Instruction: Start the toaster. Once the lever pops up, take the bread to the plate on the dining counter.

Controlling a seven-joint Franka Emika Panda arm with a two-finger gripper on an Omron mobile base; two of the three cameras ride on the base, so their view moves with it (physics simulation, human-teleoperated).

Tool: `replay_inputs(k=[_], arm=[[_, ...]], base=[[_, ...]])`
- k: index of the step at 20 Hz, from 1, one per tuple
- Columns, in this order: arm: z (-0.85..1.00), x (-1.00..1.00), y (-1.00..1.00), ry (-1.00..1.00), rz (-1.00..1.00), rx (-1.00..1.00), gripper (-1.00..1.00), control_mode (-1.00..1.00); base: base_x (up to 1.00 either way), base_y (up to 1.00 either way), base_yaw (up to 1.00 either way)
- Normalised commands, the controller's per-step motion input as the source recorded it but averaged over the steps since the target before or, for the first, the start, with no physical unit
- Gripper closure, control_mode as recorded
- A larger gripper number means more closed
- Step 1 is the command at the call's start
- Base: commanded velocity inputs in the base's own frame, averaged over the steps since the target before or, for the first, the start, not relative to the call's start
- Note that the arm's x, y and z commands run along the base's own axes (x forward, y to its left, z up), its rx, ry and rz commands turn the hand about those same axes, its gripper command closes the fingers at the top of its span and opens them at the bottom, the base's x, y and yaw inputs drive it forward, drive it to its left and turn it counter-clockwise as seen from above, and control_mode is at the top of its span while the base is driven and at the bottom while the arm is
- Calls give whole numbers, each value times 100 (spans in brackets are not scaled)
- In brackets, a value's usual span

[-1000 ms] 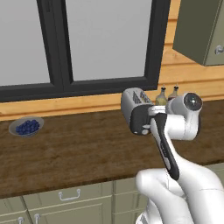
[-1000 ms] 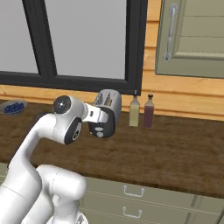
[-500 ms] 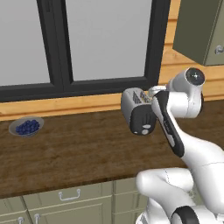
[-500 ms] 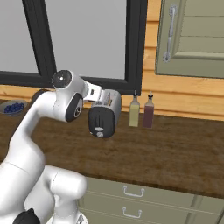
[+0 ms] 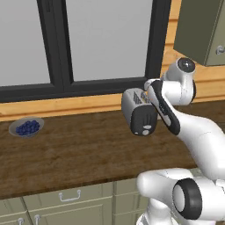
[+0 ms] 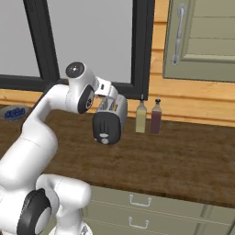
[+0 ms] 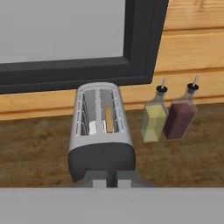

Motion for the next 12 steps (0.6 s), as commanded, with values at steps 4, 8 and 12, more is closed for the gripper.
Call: replay_inputs(k=[4, 8, 12], arm=[[-27, 39, 0, 8, 2, 0, -100, -100], [-31, 20, -3, 1, 6, 0, -100, -100], [-26, 3, -5, 0, 7, 0, -100, -100]], base=[[0, 0, 0], [0, 0, 0], [0, 0, 0]])
